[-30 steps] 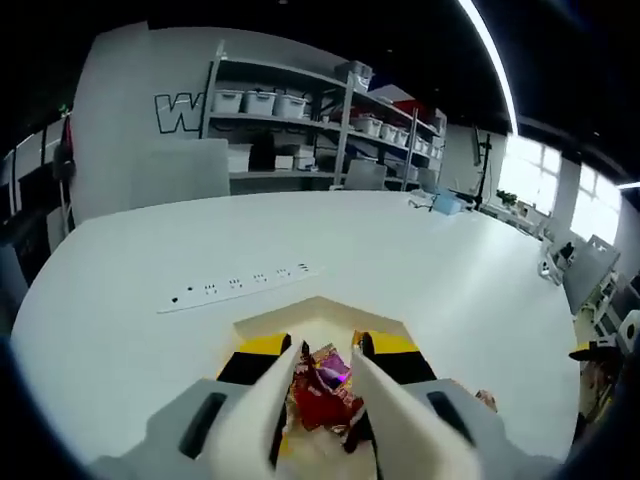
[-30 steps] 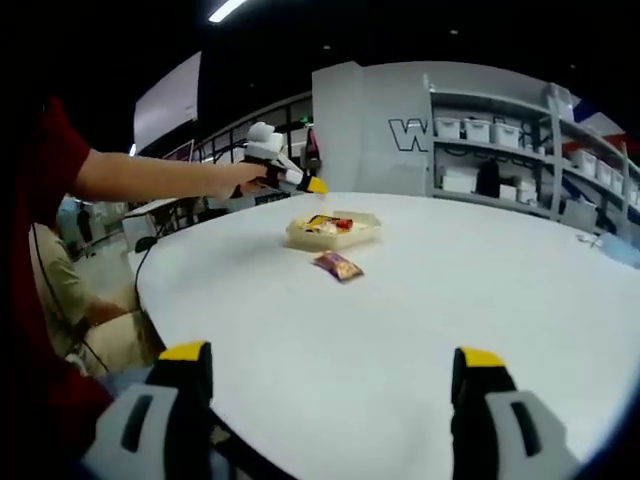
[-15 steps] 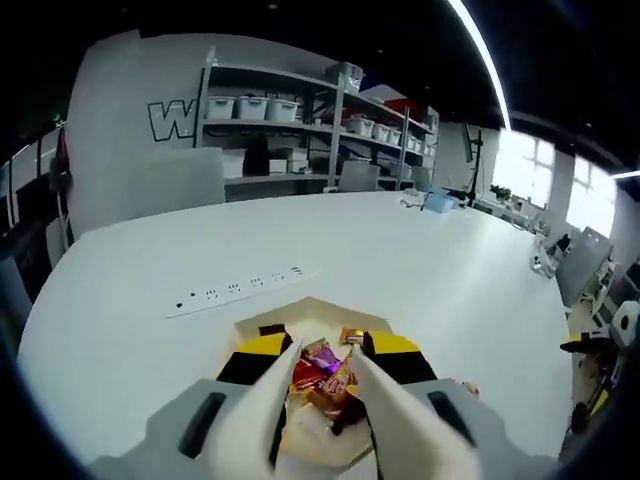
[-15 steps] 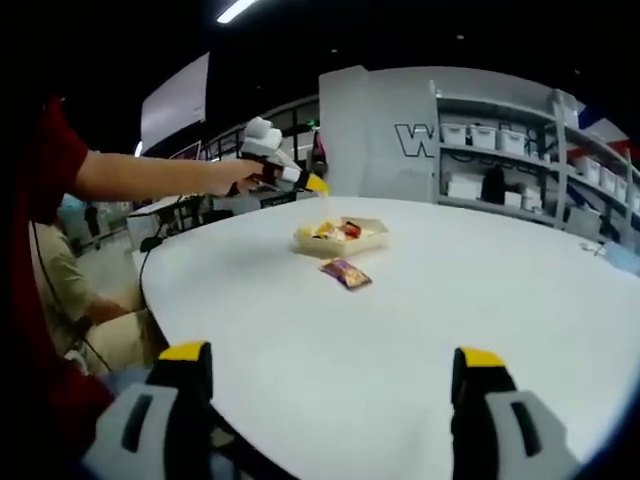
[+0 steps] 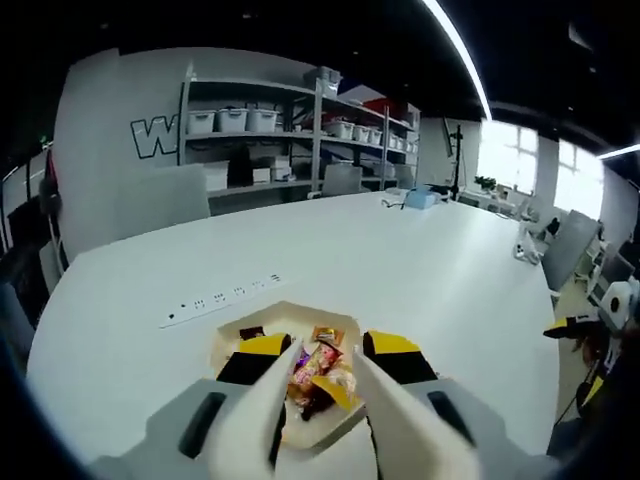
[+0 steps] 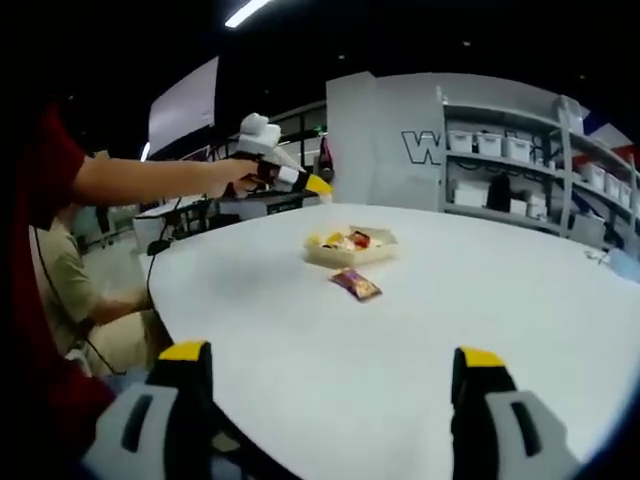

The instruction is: Place the target food into the container with the food tongs after gripping and lifting it, then release it inside without dropping or visibly crushing the food.

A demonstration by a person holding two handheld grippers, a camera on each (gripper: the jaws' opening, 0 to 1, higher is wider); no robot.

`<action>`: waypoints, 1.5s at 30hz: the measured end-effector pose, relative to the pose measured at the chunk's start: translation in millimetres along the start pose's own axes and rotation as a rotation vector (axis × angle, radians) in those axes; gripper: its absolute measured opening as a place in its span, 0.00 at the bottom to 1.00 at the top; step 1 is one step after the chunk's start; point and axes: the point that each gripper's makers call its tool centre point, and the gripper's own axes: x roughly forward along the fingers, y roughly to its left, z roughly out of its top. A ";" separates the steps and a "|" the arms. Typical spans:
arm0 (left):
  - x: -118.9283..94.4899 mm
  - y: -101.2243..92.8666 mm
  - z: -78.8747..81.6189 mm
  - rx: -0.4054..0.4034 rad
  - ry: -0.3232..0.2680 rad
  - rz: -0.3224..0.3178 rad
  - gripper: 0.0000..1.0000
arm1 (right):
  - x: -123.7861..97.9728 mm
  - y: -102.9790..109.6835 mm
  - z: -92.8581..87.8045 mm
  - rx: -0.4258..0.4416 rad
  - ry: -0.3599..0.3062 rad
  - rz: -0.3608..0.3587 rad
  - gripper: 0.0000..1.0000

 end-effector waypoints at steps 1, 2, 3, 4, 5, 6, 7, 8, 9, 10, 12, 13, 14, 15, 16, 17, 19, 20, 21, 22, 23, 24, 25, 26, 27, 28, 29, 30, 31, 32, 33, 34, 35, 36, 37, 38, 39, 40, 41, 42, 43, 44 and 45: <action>-0.2 -3.3 -1.2 -0.002 0.001 -0.004 0.27 | -0.2 0.7 -0.1 -0.002 0.001 0.001 0.99; -0.4 -8.6 -2.8 0.003 0.001 -0.011 0.27 | -0.4 1.3 -0.4 -0.003 0.001 0.002 0.99; -0.2 -15.1 -6.4 0.022 0.010 -0.022 0.27 | -0.6 1.7 -0.8 -0.002 0.000 0.002 0.99; 0.1 -18.1 -8.4 0.028 0.015 -0.027 0.27 | -0.8 2.2 -1.0 0.000 0.000 0.003 0.99; 0.4 -21.3 -10.6 0.036 0.020 -0.032 0.27 | -0.9 2.6 -1.3 0.001 -0.001 0.003 0.99; 0.8 -24.4 -12.4 0.041 0.023 -0.037 0.27 | -0.8 2.8 -2.1 0.001 0.000 0.002 0.99; 1.1 -27.2 -13.6 0.044 0.024 -0.042 0.27 | -0.8 3.2 -2.9 0.001 0.003 0.002 0.99; 1.4 -28.8 -14.2 0.043 0.024 -0.046 0.27 | -0.9 3.3 -3.3 0.000 0.004 0.002 0.99; 1.9 -30.9 -15.1 0.038 0.023 -0.051 0.27 | -1.1 3.4 -3.4 0.000 0.004 0.002 0.99; 2.1 -32.6 -16.0 0.040 0.021 -0.052 0.27 | -1.4 3.0 -3.4 0.001 0.003 0.002 0.99; 2.9 -35.4 -18.5 0.047 0.020 -0.055 0.27 | -2.1 2.1 -2.6 0.003 -0.001 0.000 0.99; 3.7 -37.4 -20.8 0.045 0.025 -0.061 0.27 | -2.4 1.5 -2.1 0.005 -0.004 -0.002 0.99; 4.5 -40.4 -24.3 0.044 0.032 -0.068 0.27 | -2.6 0.9 -1.8 0.007 -0.006 -0.003 0.99; 5.4 -42.0 -26.1 0.049 0.032 -0.070 0.27 | -2.6 0.5 -2.1 0.009 -0.005 -0.004 0.99; 6.4 -43.4 -27.9 0.052 0.036 -0.074 0.27 | -2.5 0.2 -2.4 0.008 -0.005 -0.004 0.99; 7.7 -45.9 -31.1 0.053 0.043 -0.082 0.27 | -2.5 0.3 -3.2 0.007 -0.004 -0.004 0.99; 10.2 -51.2 -36.1 0.036 0.049 -0.102 0.27 | -2.6 1.0 -4.9 0.009 0.000 -0.002 0.99; 11.3 -55.0 -39.5 0.025 0.059 -0.118 0.27 | -2.7 1.2 -5.5 0.008 0.000 -0.002 0.99; 12.8 -59.6 -42.4 0.025 0.056 -0.130 0.27 | -3.0 1.1 -7.0 0.011 0.002 -0.002 0.99; 13.6 -63.5 -44.7 0.031 0.058 -0.139 0.27 | -3.3 0.5 -7.9 0.014 0.003 -0.003 0.99; 15.6 -69.0 -49.7 0.042 0.068 -0.151 0.27 | -3.7 -0.3 -9.2 0.017 0.003 -0.005 0.99; 17.0 -71.9 -53.3 0.051 0.076 -0.156 0.27 | -4.0 -0.7 -10.1 0.020 0.004 -0.005 0.99; 18.1 -75.3 -56.7 0.055 0.080 -0.159 0.27 | -4.1 -1.1 -10.9 0.021 0.006 -0.005 0.99; 20.1 -79.6 -61.9 0.052 0.091 -0.172 0.27 | -4.3 -1.7 -11.9 0.021 0.009 -0.007 0.99; 21.7 -81.6 -64.7 0.049 0.097 -0.177 0.27 | -4.5 -2.0 -12.2 0.020 0.010 -0.007 0.99; 23.2 -82.7 -66.5 0.050 0.096 -0.178 0.27 | -4.8 -2.3 -12.1 0.021 0.010 -0.007 0.99; 24.7 -83.9 -68.5 0.051 0.101 -0.182 0.27 | -5.1 -2.9 -11.9 0.023 0.008 -0.009 0.99; 26.6 -84.4 -71.7 0.048 0.108 -0.187 0.27 | -5.4 -3.5 -11.6 0.026 0.006 -0.010 0.99; 28.6 -84.9 -74.9 0.044 0.116 -0.192 0.27 | -5.6 -4.1 -11.3 0.028 0.004 -0.012 0.99; 29.0 -85.2 -75.5 0.044 0.117 -0.194 0.27 | -5.7 -4.3 -11.4 0.028 0.004 -0.013 0.99; 30.1 -86.2 -76.7 0.043 0.120 -0.196 0.27 | -5.8 -4.7 -11.6 0.028 0.005 -0.014 0.99; 31.5 -88.5 -78.2 0.046 0.127 -0.203 0.27 | -6.0 -5.1 -12.2 0.030 0.006 -0.016 0.99; 33.3 -87.7 -80.7 0.051 0.134 -0.205 0.27 | -6.1 -5.2 -12.4 0.030 0.006 -0.016 0.99; 34.5 -87.0 -81.8 0.053 0.135 -0.205 0.27 | -6.2 -5.7 -13.1 0.033 0.006 -0.017 0.99; 35.9 -87.5 -83.6 0.052 0.141 -0.209 0.27 | -6.2 -6.0 -13.8 0.034 0.008 -0.018 0.99; 36.8 -87.8 -85.1 0.050 0.146 -0.213 0.27 | -6.2 -6.1 -14.3 0.034 0.009 -0.019 0.99; 38.2 -87.7 -86.5 0.052 0.149 -0.212 0.27 | -6.3 -6.2 -14.7 0.034 0.009 -0.020 0.99; 39.2 -87.1 -87.8 0.054 0.153 -0.212 0.27 | -6.4 -6.3 -14.9 0.035 0.010 -0.020 0.99; 40.1 -86.6 -89.5 0.057 0.158 -0.212 0.27 | -6.4 -6.3 -15.0 0.036 0.010 -0.020 0.99; 40.9 -85.3 -92.2 0.056 0.167 -0.210 0.27 | -6.8 -6.7 -15.0 0.039 0.008 -0.021 0.99; 41.4 -84.5 -93.7 0.053 0.170 -0.211 0.27 | -7.0 -7.1 -15.0 0.039 0.008 -0.022 0.99; 41.7 -84.0 -96.5 0.045 0.179 -0.214 0.27 | -7.2 -7.4 -15.1 0.040 0.007 -0.022 0.99; 41.3 -84.3 -98.7 0.040 0.185 -0.213 0.27 | -7.5 -8.4 -15.0 0.041 0.005 -0.025 0.99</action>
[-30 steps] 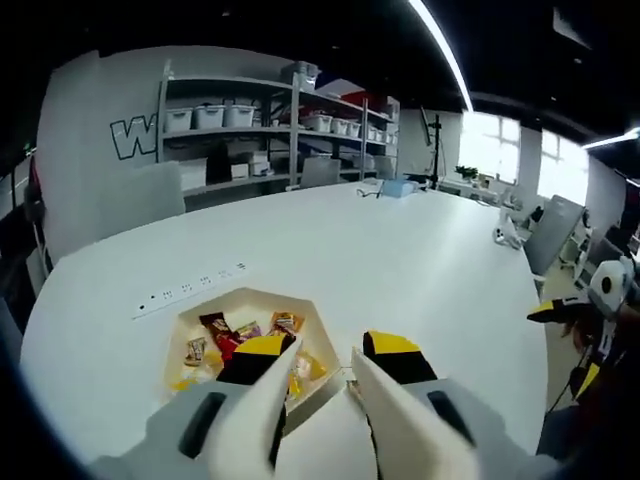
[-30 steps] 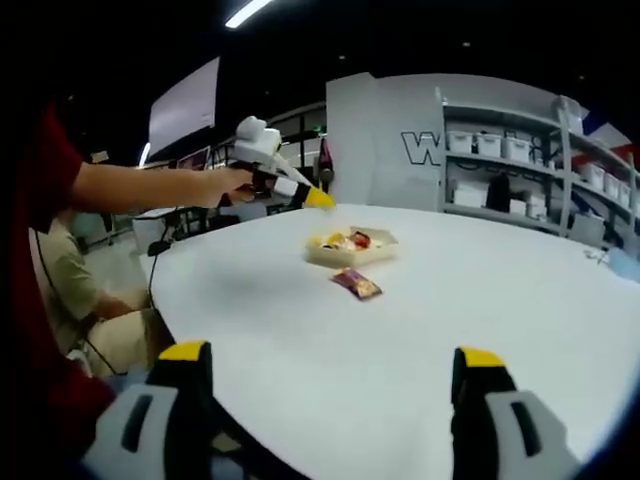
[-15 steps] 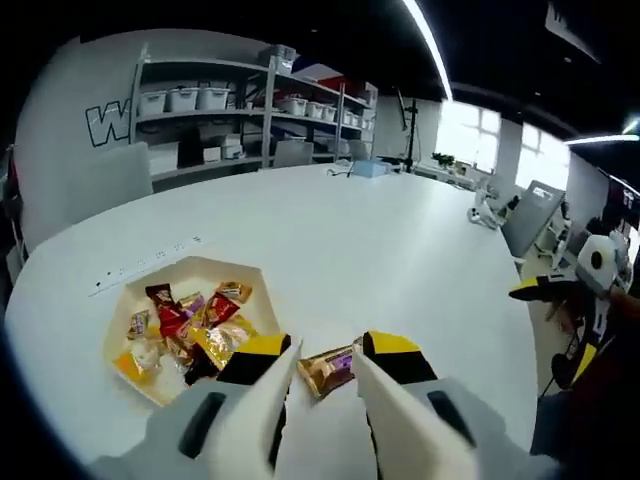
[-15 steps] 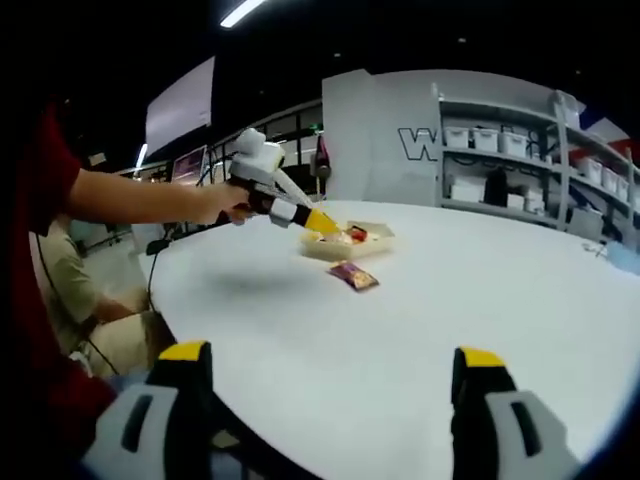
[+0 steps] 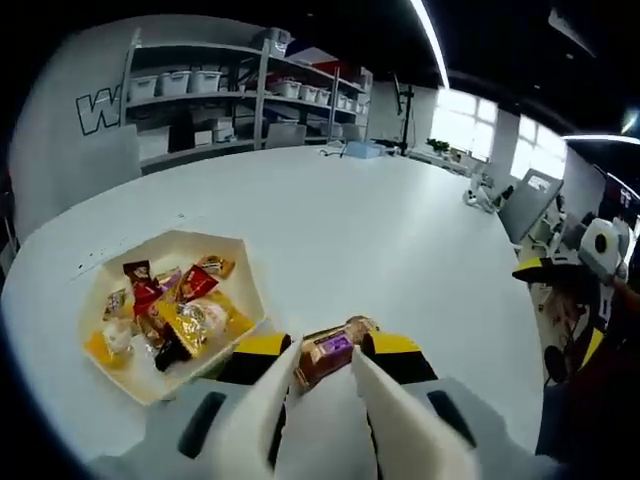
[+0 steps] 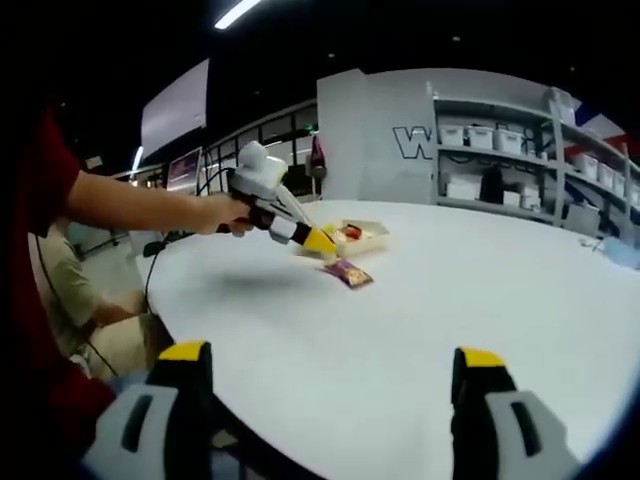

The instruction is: Place the target food into the container with the food tongs after gripping and lifting it, then release it inside without dropping or visibly crushing the food.

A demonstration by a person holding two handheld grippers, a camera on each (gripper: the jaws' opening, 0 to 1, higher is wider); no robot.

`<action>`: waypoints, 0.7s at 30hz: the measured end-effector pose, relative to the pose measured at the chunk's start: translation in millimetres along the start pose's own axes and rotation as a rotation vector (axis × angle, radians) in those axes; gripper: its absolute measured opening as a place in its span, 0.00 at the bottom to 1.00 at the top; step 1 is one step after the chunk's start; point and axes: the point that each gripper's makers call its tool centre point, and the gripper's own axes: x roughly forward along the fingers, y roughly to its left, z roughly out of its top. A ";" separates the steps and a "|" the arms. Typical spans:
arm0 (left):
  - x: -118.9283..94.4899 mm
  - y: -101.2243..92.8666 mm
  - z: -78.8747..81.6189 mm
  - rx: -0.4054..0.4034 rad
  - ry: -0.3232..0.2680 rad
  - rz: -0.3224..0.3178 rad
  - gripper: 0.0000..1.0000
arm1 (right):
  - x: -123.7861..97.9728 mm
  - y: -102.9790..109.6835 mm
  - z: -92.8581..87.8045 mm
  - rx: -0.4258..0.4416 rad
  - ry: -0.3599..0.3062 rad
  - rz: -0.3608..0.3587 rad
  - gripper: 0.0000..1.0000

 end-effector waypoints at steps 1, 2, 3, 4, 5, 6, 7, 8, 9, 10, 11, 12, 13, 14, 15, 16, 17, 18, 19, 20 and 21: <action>0.1 -0.8 -2.7 -0.004 0.004 -0.003 0.27 | -0.1 -0.7 0.0 0.001 -0.001 -0.001 0.99; 0.3 -3.0 -5.4 -0.011 0.012 -0.011 0.27 | -0.2 -1.1 0.0 0.002 -0.001 -0.001 0.99; 0.6 -6.1 -9.8 -0.025 0.029 -0.023 0.27 | -0.3 -1.2 0.0 0.002 -0.002 -0.001 0.99; 0.7 -7.9 -12.9 -0.019 0.035 -0.022 0.27 | -0.1 -1.1 0.0 0.003 -0.002 0.000 0.99; 0.2 -9.0 -14.1 -0.011 0.033 -0.020 0.27 | 0.1 -1.2 -0.3 0.002 -0.001 0.000 0.99; -1.0 -11.1 -15.1 -0.005 0.031 -0.022 0.27 | 0.4 -1.2 -0.5 0.001 -0.001 0.000 0.99; -1.4 -12.4 -15.2 -0.013 0.034 -0.029 0.27 | 0.7 -0.8 -0.3 0.002 -0.001 0.001 0.99; -2.0 -14.8 -15.2 -0.019 0.034 -0.037 0.27 | 1.1 -0.6 -0.1 0.003 -0.002 0.002 0.99; -2.4 -15.9 -15.6 -0.019 0.037 -0.041 0.27 | 1.3 -0.6 -0.2 0.004 -0.003 0.003 0.99; -3.2 -16.4 -16.0 -0.011 0.042 -0.039 0.27 | 1.9 -0.2 -0.5 0.002 -0.001 0.005 0.99; -3.8 -16.7 -16.2 -0.006 0.044 -0.038 0.27 | 2.4 -0.1 -0.6 -0.001 0.000 0.005 0.99; -3.8 -17.4 -17.1 -0.006 0.050 -0.044 0.27 | 2.6 0.1 -0.3 -0.001 -0.001 0.006 0.99; -4.1 -18.4 -17.6 -0.007 0.052 -0.048 0.27 | 2.8 0.6 0.1 0.000 -0.002 0.008 0.99; -5.1 -20.8 -18.3 -0.003 0.054 -0.050 0.27 | 3.1 1.1 0.5 0.002 -0.004 0.011 0.99; -5.4 -21.4 -18.9 0.003 0.057 -0.050 0.27 | 3.2 1.2 0.3 0.001 -0.003 0.011 0.99; -5.9 -21.6 -19.3 0.010 0.061 -0.048 0.27 | 3.3 1.2 -0.1 -0.003 -0.001 0.012 0.99; -6.4 -21.3 -19.0 0.013 0.060 -0.046 0.27 | 3.3 1.3 -0.1 -0.005 -0.001 0.012 0.99; -7.2 -20.8 -18.1 0.015 0.058 -0.045 0.27 | 3.1 1.3 0.1 -0.005 -0.002 0.013 0.99; -9.2 -20.6 -15.0 0.019 0.048 -0.042 0.27 | 3.0 0.9 0.2 -0.001 -0.003 0.013 0.99; -10.3 -19.9 -11.8 0.025 0.037 -0.039 0.27 | 2.9 0.8 0.1 -0.001 -0.003 0.013 0.99; -11.3 -18.6 -7.7 0.031 0.024 -0.035 0.27 | 2.4 0.7 0.5 -0.002 -0.004 0.012 0.99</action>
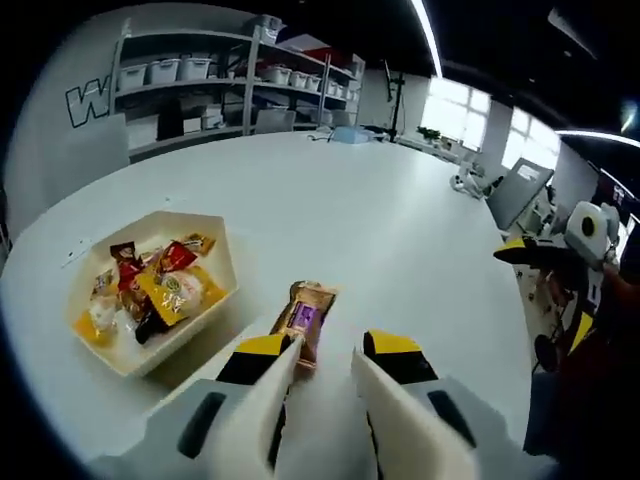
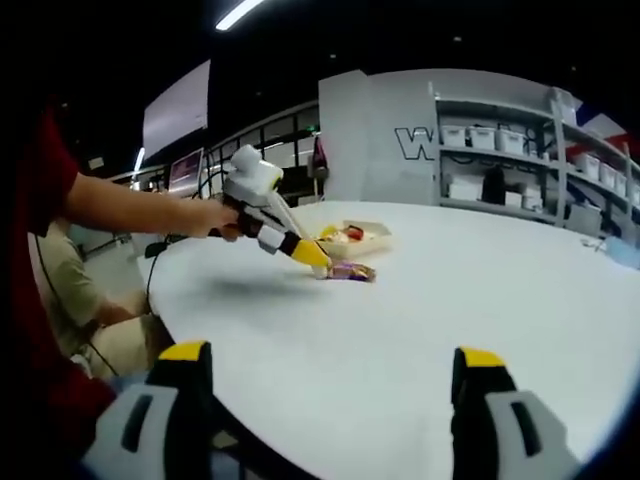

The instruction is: Place the target food into the container with the food tongs after gripping and lifting it, then release it inside without dropping or visibly crushing the food.

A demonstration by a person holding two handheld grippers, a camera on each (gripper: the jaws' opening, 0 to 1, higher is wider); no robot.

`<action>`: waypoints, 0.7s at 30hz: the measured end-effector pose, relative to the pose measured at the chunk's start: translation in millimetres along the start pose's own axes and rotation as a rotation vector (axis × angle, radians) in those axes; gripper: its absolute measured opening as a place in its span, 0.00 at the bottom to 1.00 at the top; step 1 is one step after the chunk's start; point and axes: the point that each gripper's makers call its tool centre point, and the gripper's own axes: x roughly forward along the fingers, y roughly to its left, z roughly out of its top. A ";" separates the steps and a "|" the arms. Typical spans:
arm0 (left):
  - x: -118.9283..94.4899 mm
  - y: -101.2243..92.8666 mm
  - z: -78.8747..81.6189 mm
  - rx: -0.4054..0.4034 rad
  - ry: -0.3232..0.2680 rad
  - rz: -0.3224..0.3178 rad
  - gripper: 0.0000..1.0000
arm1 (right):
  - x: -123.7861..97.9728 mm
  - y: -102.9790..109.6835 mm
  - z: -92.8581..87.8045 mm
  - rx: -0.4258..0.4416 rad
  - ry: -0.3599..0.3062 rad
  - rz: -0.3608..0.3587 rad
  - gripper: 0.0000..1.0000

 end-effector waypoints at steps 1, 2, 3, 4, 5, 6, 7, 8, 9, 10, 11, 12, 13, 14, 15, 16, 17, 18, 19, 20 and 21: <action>-0.3 0.4 0.8 0.000 0.000 -0.001 0.27 | 0.0 0.0 0.0 0.000 0.000 0.000 0.99; -0.4 1.3 2.2 -0.002 -0.001 -0.002 0.27 | -0.1 0.0 -0.2 0.000 0.001 0.000 0.99; 0.0 3.0 4.4 -0.001 -0.005 0.002 0.27 | -0.1 0.2 -0.1 -0.001 0.002 0.001 0.99; 0.5 4.1 5.1 0.003 -0.006 0.006 0.27 | -0.2 0.2 0.1 -0.002 0.001 0.001 0.99; 2.3 6.0 5.8 0.006 -0.006 0.009 0.27 | -0.3 0.1 0.3 -0.001 0.000 0.000 0.99; 3.2 6.8 6.1 0.006 -0.005 0.010 0.27 | -0.4 0.3 0.2 0.000 0.000 0.000 0.99; 4.9 7.3 6.7 0.009 -0.007 0.011 0.28 | -0.7 0.3 0.0 0.000 0.000 0.000 0.99; 6.1 7.5 7.3 0.011 -0.009 0.012 0.28 | -0.9 0.3 -0.2 0.000 0.001 -0.001 0.99; 8.4 7.6 8.1 0.019 -0.011 0.012 0.28 | -1.5 -0.1 -0.6 0.001 0.001 -0.002 0.99; 10.0 7.7 8.7 0.028 -0.011 0.013 0.28 | -2.0 -0.7 -1.1 0.004 0.001 -0.004 0.99; 12.3 8.6 10.3 0.042 -0.013 0.018 0.28 | -2.2 -1.3 -1.5 0.005 0.001 -0.005 0.99; 13.7 8.9 11.2 0.048 -0.016 0.018 0.28 | -2.3 -1.8 -1.9 0.006 0.002 -0.007 0.99; 16.1 9.5 12.0 0.045 -0.014 0.018 0.28 | -2.4 -2.2 -2.5 0.005 0.005 -0.007 0.99; 17.6 9.9 12.3 0.043 -0.013 0.018 0.28 | -2.4 -2.4 -2.7 0.005 0.006 -0.008 0.99; 20.0 9.9 12.1 0.044 -0.010 0.016 0.28 | -2.5 -2.8 -2.8 0.005 0.006 -0.008 0.99; 21.6 10.3 11.2 0.049 -0.006 0.019 0.28 | -2.5 -3.2 -2.6 0.006 0.005 -0.009 0.99; 23.0 12.2 9.8 0.061 0.000 0.029 0.28 | -2.4 -3.7 -2.6 0.008 0.004 -0.010 0.99; 24.7 13.2 8.3 0.066 0.006 0.032 0.28 | -2.2 -4.9 -3.0 0.009 0.004 -0.014 0.99; 26.6 14.1 7.1 0.068 0.009 0.032 0.28 | -2.1 -5.2 -3.2 0.009 0.004 -0.014 0.99; 28.7 14.5 5.4 0.059 0.014 0.026 0.28 | -1.9 -6.0 -4.6 0.010 0.008 -0.015 0.99; 30.7 15.8 4.3 0.054 0.014 0.024 0.28 | -1.9 -6.3 -5.3 0.011 0.009 -0.015 0.99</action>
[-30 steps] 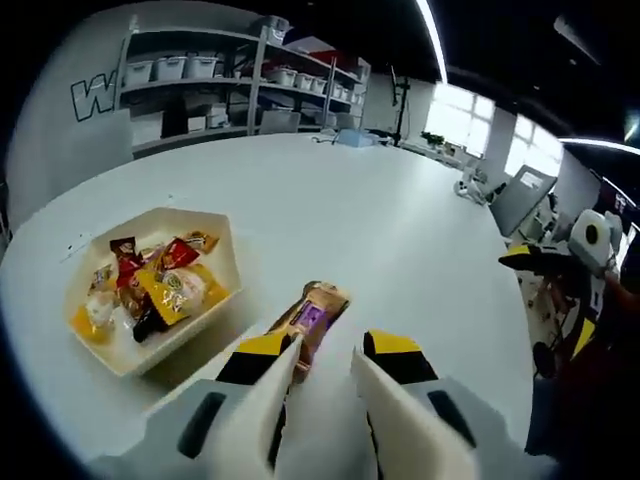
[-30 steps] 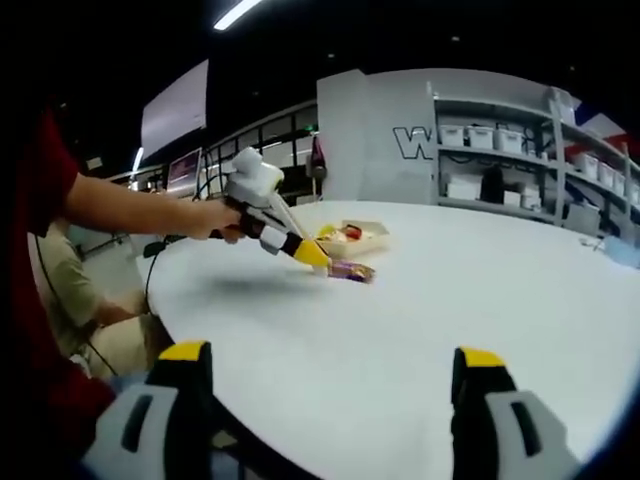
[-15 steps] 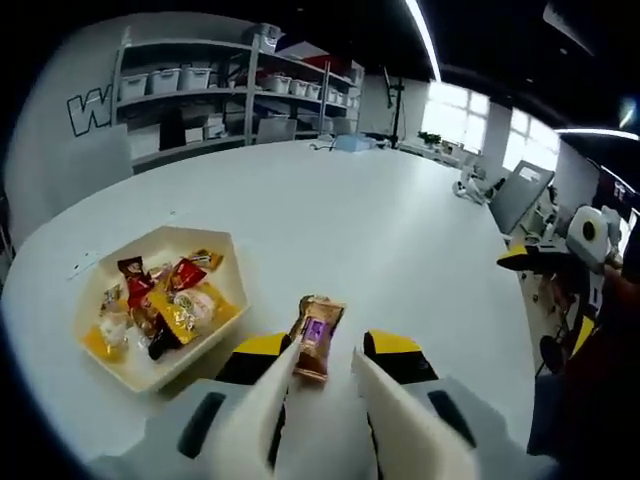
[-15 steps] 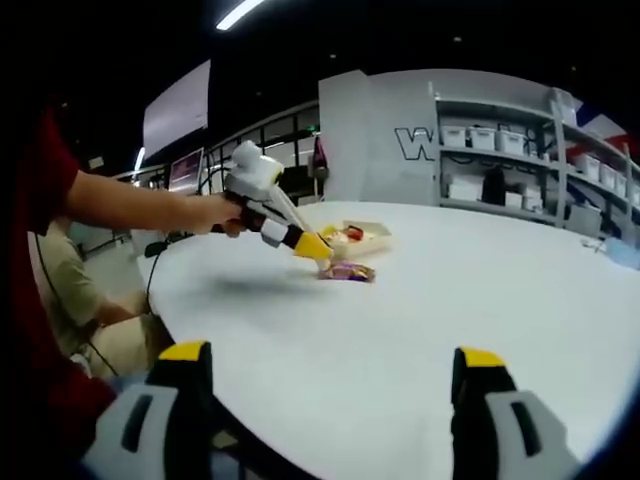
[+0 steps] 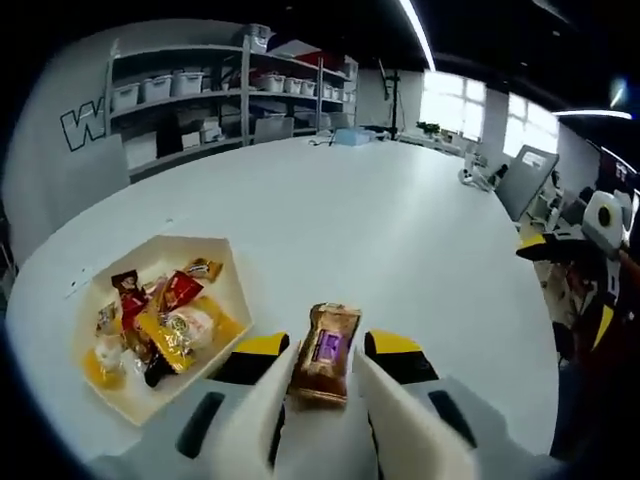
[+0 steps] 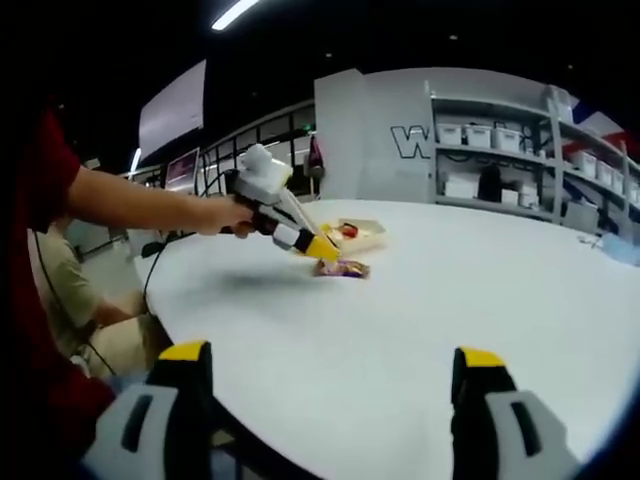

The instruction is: Place the target food into the container with the food tongs after gripping and lifting it, then release it inside without dropping or visibly crushing the food.

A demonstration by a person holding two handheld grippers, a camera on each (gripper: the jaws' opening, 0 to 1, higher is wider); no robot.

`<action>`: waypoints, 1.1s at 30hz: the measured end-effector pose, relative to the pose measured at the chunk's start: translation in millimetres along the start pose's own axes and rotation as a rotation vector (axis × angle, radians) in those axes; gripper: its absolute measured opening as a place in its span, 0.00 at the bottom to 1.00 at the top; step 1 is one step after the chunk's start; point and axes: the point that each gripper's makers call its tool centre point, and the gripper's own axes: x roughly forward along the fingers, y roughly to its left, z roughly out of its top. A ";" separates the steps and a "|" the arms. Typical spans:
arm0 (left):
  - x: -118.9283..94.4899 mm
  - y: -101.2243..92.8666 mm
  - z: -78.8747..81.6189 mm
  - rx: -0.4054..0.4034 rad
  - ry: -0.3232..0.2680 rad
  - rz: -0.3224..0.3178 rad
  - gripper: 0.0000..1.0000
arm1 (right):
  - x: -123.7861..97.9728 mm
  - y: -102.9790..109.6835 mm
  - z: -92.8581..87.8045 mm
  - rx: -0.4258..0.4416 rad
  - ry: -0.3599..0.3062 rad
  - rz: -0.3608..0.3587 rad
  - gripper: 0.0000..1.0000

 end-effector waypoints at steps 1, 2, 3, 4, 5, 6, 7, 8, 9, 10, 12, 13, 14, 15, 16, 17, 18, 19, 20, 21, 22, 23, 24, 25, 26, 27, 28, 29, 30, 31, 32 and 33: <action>0.7 0.3 0.0 0.001 -0.002 0.002 0.28 | -0.1 -0.5 -1.0 0.002 0.001 0.000 0.99; 1.2 1.1 0.3 0.003 -0.003 0.005 0.28 | -0.1 -1.0 -1.9 0.005 0.002 0.000 0.99; 2.3 1.7 0.3 0.004 -0.003 0.005 0.28 | -0.1 -1.5 -3.0 0.008 0.005 -0.001 0.99; 3.1 2.1 0.1 0.004 -0.001 0.004 0.28 | -0.1 -1.9 -3.7 0.009 0.006 -0.002 0.99; 4.0 2.7 -0.8 0.006 0.002 0.006 0.28 | -0.1 -2.7 -4.3 0.011 0.005 -0.003 0.99; 4.9 2.6 -2.5 0.009 0.010 0.005 0.28 | 0.1 -3.1 -4.8 0.014 0.005 -0.003 0.99; 5.7 2.4 -4.3 0.008 0.018 0.002 0.28 | 0.1 -3.5 -5.1 0.015 0.006 -0.004 0.99; 6.3 2.9 -4.2 0.014 0.015 0.001 0.28 | 0.4 -4.3 -5.5 0.016 0.005 -0.005 0.99; 6.4 3.6 -3.3 0.012 0.013 0.000 0.28 | 0.6 -4.7 -6.0 0.018 0.007 -0.006 0.99; 7.2 4.4 -3.2 0.002 0.013 -0.002 0.28 | 1.0 -5.3 -6.7 0.018 0.008 -0.006 0.99; 7.6 4.5 -3.2 -0.006 0.013 -0.005 0.29 | 1.4 -5.8 -7.4 0.020 0.009 -0.006 0.99; 7.8 4.6 -3.4 -0.014 0.013 -0.008 0.29 | 2.1 -6.3 -8.7 0.021 0.012 -0.004 0.99; 8.2 5.1 -3.8 -0.026 0.012 -0.012 0.28 | 2.5 -6.7 -9.3 0.021 0.014 -0.005 0.99; 8.1 5.4 -4.3 -0.047 0.012 -0.016 0.28 | 2.9 -7.2 -10.4 0.022 0.017 -0.005 0.99; 7.9 5.4 -4.2 -0.040 0.009 -0.017 0.28 | 3.1 -7.4 -10.8 0.021 0.019 -0.004 0.99; 7.9 4.5 -4.2 -0.038 0.008 -0.020 0.27 | 3.2 -7.7 -10.7 0.021 0.018 -0.005 0.99; 7.4 2.7 -4.3 -0.038 0.010 -0.027 0.26 | 3.4 -8.1 -10.3 0.023 0.017 -0.005 0.99; 7.6 2.6 -4.2 -0.040 0.009 -0.027 0.25 | 3.5 -8.4 -10.0 0.025 0.016 -0.005 0.99; 8.0 1.5 -4.3 -0.055 0.010 -0.031 0.24 | 3.6 -8.8 -9.6 0.024 0.015 -0.006 0.99; 8.2 1.1 -4.3 -0.056 0.010 -0.030 0.23 | 3.6 -9.1 -9.5 0.023 0.015 -0.006 0.99; 8.1 0.0 -4.5 -0.059 0.009 -0.030 0.22 | 3.7 -9.5 -9.3 0.023 0.015 -0.007 0.99; 8.1 -0.4 -4.4 -0.063 0.005 -0.030 0.20 | 3.7 -9.5 -8.9 0.022 0.014 -0.007 0.99; 8.2 -2.6 -4.7 -0.059 0.000 -0.042 0.20 | 3.6 -9.5 -8.6 0.023 0.013 -0.007 0.99; 7.7 -3.0 -4.9 -0.050 -0.002 -0.038 0.20 | 3.6 -9.5 -8.5 0.023 0.013 -0.007 0.99; 7.5 -3.0 -5.0 -0.052 -0.004 -0.039 0.20 | 3.5 -9.4 -8.6 0.023 0.013 -0.007 0.99; 7.3 -1.8 -5.0 -0.070 -0.006 -0.039 0.20 | 3.2 -9.1 -9.0 0.022 0.015 -0.006 0.99; 7.3 -1.4 -4.9 -0.072 -0.007 -0.040 0.20 | 3.0 -8.9 -9.2 0.020 0.015 -0.007 0.99; 7.3 -1.4 -4.7 -0.077 -0.008 -0.040 0.20 | 2.6 -8.8 -9.6 0.020 0.017 -0.008 0.99; 7.4 -1.6 -4.7 -0.085 -0.009 -0.040 0.20 | 2.2 -8.6 -9.5 0.019 0.017 -0.008 0.99; 7.5 -1.7 -4.4 -0.084 -0.009 -0.038 0.20 | 1.5 -8.5 -9.0 0.018 0.015 -0.009 0.99; 7.5 -1.5 -4.3 -0.086 -0.006 -0.037 0.20 | 0.9 -8.5 -8.6 0.020 0.013 -0.010 0.99; 6.9 -1.9 -3.3 -0.115 -0.003 -0.037 0.20 | 0.1 -8.5 -8.2 0.022 0.012 -0.012 0.99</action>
